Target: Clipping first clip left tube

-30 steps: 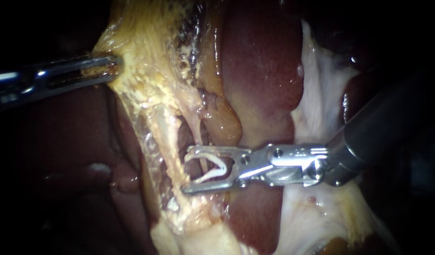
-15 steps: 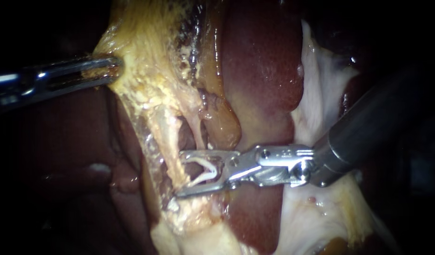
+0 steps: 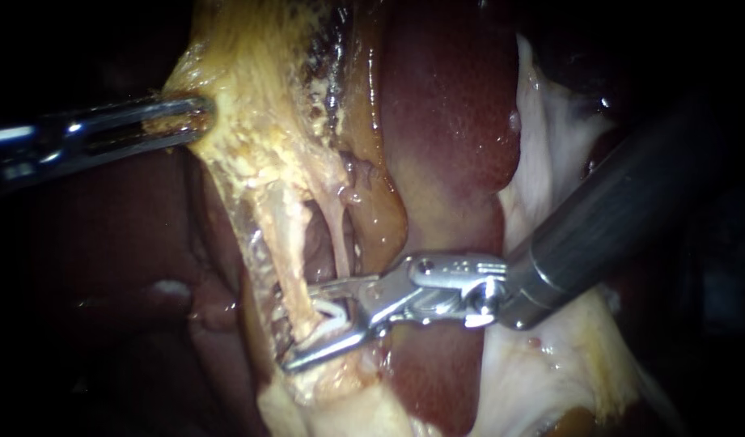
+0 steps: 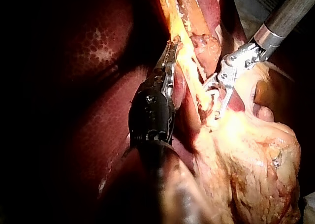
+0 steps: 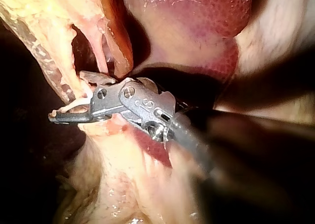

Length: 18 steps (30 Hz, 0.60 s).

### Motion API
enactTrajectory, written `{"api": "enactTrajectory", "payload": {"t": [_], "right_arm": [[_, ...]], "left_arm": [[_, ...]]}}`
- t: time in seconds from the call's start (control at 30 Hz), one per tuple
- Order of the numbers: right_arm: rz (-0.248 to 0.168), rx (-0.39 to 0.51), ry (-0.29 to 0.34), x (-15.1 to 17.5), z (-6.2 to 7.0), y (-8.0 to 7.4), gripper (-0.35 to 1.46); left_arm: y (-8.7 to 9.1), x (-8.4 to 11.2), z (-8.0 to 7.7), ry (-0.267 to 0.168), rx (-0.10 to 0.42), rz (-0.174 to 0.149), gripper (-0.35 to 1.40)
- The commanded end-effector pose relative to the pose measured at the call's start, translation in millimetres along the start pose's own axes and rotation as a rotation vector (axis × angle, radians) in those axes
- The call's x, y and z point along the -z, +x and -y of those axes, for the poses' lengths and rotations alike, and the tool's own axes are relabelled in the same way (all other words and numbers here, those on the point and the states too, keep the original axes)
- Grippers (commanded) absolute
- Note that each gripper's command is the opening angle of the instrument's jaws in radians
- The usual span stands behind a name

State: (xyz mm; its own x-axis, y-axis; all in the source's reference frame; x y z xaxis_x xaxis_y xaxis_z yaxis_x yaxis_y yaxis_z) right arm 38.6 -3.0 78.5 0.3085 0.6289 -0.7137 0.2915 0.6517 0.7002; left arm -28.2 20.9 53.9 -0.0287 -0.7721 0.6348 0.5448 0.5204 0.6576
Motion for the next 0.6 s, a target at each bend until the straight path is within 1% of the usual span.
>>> {"api": "enactTrajectory", "payload": {"t": [0.03,0.23,0.4,0.53,0.6], "right_arm": [[-0.004,0.002,-0.001,-0.1,0.0,0.1,0.57],[-0.019,-0.008,0.000,-0.6,0.0,0.4,0.56],[-0.019,-0.008,0.001,-0.6,0.2,0.4,0.53],[-0.019,-0.008,0.001,-0.6,0.2,0.4,0.44],[-0.019,-0.008,0.001,-0.5,0.3,0.4,0.35]], "left_arm": [[0.0,0.0,0.0,0.000,0.000,-0.001,-0.35],[0.1,-0.2,0.1,0.001,0.000,-0.001,-0.35],[0.1,-0.2,0.1,0.001,0.000,-0.001,-0.35],[0.1,-0.2,0.1,0.001,0.000,-0.001,-0.35],[0.1,-0.2,0.1,0.001,0.000,-0.001,-0.35]]}}
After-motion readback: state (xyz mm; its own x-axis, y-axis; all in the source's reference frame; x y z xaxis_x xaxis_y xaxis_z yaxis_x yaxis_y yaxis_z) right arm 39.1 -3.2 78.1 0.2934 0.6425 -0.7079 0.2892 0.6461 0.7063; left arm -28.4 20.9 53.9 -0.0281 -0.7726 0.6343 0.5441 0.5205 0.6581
